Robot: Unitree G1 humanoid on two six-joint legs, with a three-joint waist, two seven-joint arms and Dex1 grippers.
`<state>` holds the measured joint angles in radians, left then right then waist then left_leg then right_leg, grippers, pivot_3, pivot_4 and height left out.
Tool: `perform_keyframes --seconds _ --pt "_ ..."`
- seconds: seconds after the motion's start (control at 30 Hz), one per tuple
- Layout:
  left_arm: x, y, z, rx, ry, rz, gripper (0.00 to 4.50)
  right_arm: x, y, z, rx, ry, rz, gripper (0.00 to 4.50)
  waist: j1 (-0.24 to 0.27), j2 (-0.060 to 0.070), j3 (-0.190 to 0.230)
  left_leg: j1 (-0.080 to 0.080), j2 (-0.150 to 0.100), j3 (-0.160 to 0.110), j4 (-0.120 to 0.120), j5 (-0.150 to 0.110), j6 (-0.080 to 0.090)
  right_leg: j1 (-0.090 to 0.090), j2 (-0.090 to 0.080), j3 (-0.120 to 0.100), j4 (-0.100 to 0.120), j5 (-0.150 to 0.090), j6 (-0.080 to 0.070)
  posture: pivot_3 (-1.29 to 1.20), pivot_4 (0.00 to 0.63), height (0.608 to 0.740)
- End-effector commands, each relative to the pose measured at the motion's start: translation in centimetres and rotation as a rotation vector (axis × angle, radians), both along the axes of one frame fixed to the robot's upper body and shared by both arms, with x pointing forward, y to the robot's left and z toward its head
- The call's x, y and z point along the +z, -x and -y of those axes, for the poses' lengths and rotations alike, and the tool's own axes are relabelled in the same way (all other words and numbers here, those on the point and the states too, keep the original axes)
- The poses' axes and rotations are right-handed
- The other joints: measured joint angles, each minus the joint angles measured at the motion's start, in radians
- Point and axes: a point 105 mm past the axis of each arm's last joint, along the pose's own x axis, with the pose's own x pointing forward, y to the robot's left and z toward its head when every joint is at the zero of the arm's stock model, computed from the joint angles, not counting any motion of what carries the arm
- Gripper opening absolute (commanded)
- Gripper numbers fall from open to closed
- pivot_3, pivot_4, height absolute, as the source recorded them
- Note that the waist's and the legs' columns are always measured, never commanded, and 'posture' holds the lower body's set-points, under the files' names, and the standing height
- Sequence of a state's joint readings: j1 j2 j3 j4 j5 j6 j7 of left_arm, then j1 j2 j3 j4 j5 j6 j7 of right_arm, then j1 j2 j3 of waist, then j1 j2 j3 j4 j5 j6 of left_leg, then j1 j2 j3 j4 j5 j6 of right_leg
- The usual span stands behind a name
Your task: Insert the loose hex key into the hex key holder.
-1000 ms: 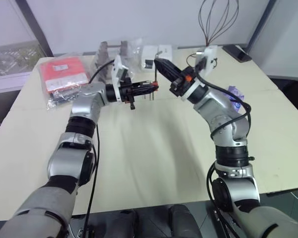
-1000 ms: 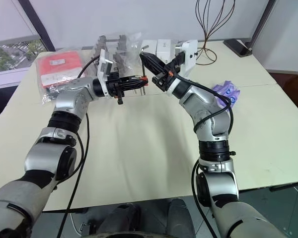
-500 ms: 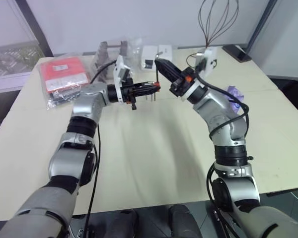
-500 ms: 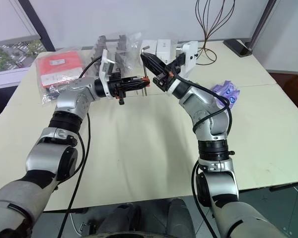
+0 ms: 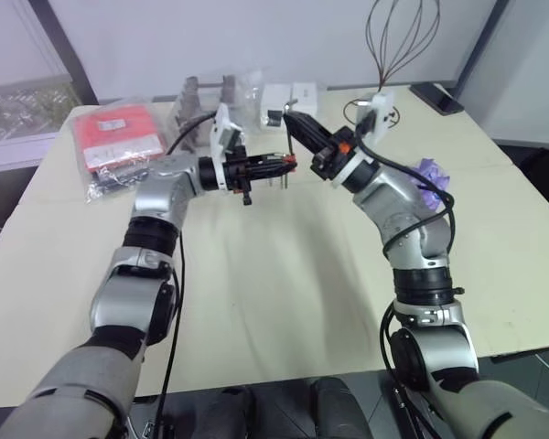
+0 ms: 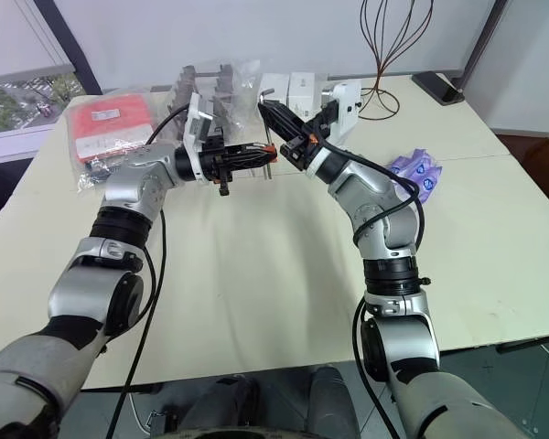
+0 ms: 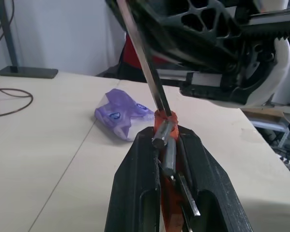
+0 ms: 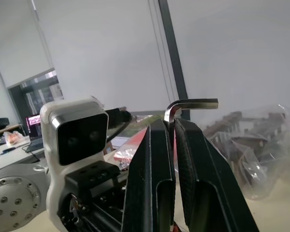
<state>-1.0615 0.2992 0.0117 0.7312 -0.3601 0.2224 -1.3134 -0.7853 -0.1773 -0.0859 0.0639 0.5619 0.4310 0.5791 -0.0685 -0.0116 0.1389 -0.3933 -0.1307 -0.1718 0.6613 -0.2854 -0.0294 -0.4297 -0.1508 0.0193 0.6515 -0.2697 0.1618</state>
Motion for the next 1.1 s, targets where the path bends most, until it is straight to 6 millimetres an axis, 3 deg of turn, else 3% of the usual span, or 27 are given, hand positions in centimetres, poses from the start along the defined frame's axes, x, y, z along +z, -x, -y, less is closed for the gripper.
perform_keyframes --seconds 0.03,0.17,0.4,1.1 --pt "2.0 0.7 0.0 -0.032 0.031 0.079 0.00 0.4 -0.3 0.7 -0.036 -0.001 0.015 0.04 0.000 0.000 0.000 0.000 0.000 0.000 0.000 0.000 0.000 0.000 0.000 0.000 0.000 0.000 0.000 0.00 0.150 0.740" --pt "2.0 0.6 0.1 -0.025 0.043 0.072 0.00 0.6 -0.3 0.7 -0.035 -0.005 0.020 0.04 0.000 0.000 0.000 0.000 0.000 0.000 0.000 0.000 0.000 0.000 0.000 0.000 0.000 0.000 0.000 0.00 0.150 0.740" --pt "3.9 -0.6 -0.7 0.041 0.163 0.007 0.00 0.5 -0.2 1.1 -0.041 -0.006 0.022 0.04 0.000 0.000 0.000 0.000 0.000 0.000 0.000 0.000 0.000 0.000 0.000 0.000 0.000 0.000 0.000 0.00 0.150 0.740" --pt "4.4 0.3 -0.2 -0.006 0.034 0.175 0.00 -1.6 -0.4 1.5 0.005 0.136 -0.047 0.04 0.002 0.000 0.000 0.000 0.000 0.000 0.000 0.000 0.000 0.000 0.000 0.000 0.000 0.000 0.000 0.00 0.150 0.740"
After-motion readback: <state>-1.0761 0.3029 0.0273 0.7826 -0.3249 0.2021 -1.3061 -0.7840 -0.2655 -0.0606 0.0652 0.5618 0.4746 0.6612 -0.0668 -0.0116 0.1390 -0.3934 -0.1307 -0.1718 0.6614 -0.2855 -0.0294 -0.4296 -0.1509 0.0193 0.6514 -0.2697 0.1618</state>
